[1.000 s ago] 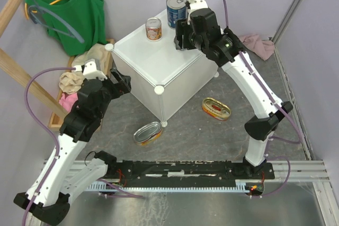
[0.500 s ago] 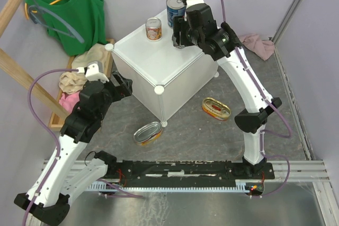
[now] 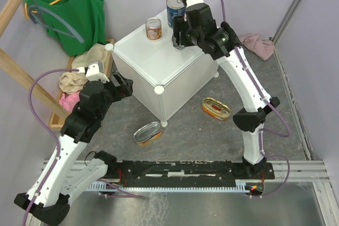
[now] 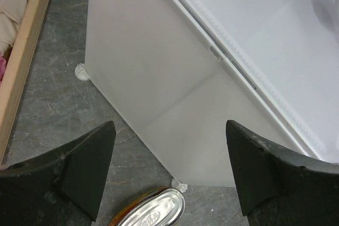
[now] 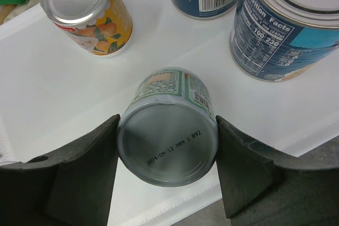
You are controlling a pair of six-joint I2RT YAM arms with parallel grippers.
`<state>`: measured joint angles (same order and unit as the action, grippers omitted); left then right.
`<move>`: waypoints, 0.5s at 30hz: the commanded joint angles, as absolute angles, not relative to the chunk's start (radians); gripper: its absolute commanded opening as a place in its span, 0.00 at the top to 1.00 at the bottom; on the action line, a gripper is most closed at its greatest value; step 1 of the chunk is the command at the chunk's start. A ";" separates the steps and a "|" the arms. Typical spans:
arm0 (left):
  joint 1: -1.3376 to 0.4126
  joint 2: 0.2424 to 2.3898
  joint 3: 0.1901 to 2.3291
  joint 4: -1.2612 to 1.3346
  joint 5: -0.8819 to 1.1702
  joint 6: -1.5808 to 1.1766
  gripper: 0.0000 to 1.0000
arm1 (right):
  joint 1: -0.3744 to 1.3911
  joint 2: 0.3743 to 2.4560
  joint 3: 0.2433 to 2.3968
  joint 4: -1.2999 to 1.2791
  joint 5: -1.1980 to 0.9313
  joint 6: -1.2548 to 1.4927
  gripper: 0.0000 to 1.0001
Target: Place and organize the canned foods onto the counter
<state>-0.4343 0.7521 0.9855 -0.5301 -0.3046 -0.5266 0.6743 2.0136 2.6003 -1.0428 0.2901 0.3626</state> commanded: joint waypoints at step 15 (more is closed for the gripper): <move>-0.437 0.762 0.982 -0.497 -0.284 -0.575 0.09 | 0.672 2.049 2.647 -0.982 0.270 0.375 0.65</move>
